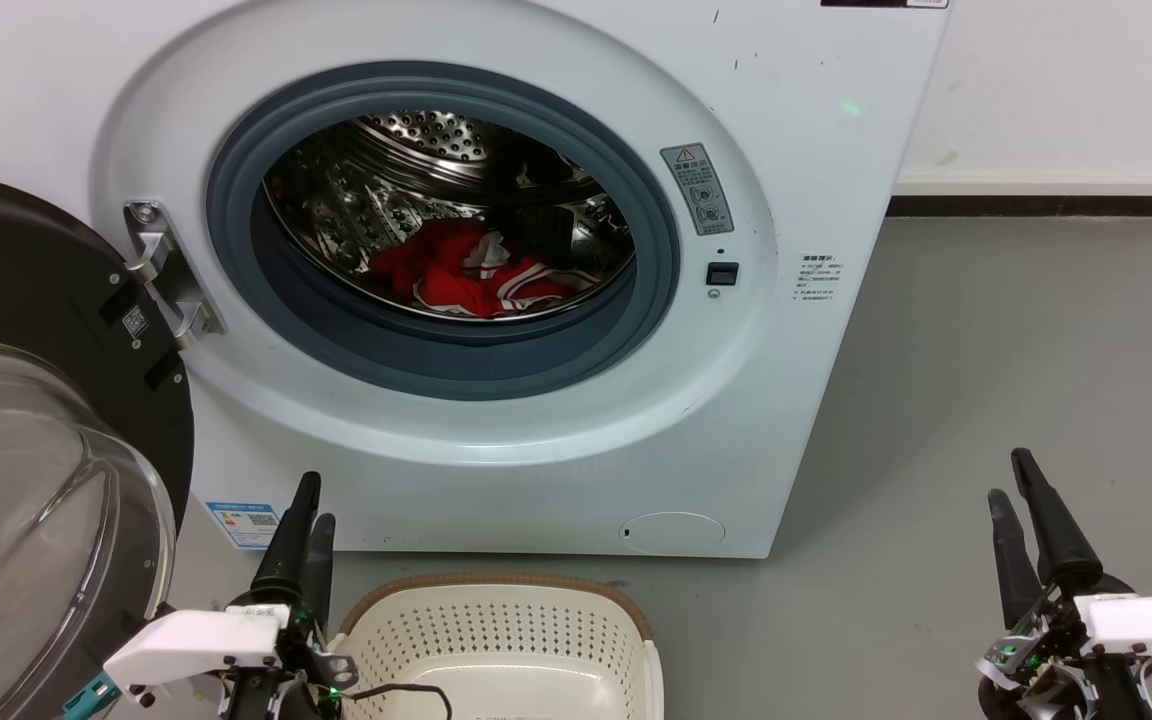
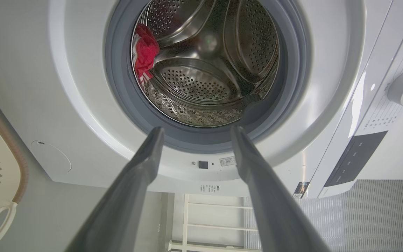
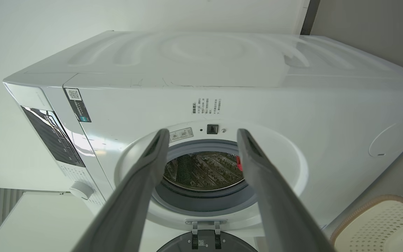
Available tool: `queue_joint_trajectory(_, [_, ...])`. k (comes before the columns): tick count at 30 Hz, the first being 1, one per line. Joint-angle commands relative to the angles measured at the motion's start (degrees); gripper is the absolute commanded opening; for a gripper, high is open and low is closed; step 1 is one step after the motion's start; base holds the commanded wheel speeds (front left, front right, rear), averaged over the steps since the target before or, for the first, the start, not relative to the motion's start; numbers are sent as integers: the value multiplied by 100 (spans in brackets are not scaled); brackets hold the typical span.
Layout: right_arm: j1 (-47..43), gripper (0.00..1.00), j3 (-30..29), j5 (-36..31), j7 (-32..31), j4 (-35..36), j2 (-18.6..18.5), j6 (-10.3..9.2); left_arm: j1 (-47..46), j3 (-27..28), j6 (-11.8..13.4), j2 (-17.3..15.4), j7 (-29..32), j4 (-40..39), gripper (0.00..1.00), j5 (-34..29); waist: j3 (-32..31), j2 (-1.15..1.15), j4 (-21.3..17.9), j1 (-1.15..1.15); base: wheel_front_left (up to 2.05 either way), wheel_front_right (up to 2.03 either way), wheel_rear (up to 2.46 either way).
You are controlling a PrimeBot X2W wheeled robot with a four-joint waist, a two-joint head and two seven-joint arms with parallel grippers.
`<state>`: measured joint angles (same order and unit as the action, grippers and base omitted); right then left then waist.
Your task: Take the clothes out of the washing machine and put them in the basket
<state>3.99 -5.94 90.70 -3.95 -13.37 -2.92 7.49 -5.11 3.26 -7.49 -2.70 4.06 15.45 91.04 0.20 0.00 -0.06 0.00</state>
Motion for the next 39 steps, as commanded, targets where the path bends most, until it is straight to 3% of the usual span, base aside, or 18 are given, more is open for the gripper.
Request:
queue_joint_trajectory(1, [28, 100, 14, -80, 51, 153, -4, 0, -205, -72, -1, -16, -57, -100, 100, -80, 0, 0, 1, 0, 0, 0, 0])
queue_joint_trajectory(8, [-32, 100, 39, -649, 235, 338, -4, 0, -287, -176, -1, -16, -243, -166, 100, -654, 2, 0, 7, 0, 0, 0, 0])
queue_joint_trajectory(29, [-195, 100, 206, -3796, 715, 843, -3, 0, -510, -529, 15, -17, -719, -311, 100, -3068, -1, 0, 42, 0, 0, 0, 0])
queue_joint_trajectory(39, [-235, 100, 240, -4959, 899, 861, -3, 0, -609, -731, 81, -19, -912, -259, 100, -4080, 7, 0, 68, 0, 0, 0, 0])
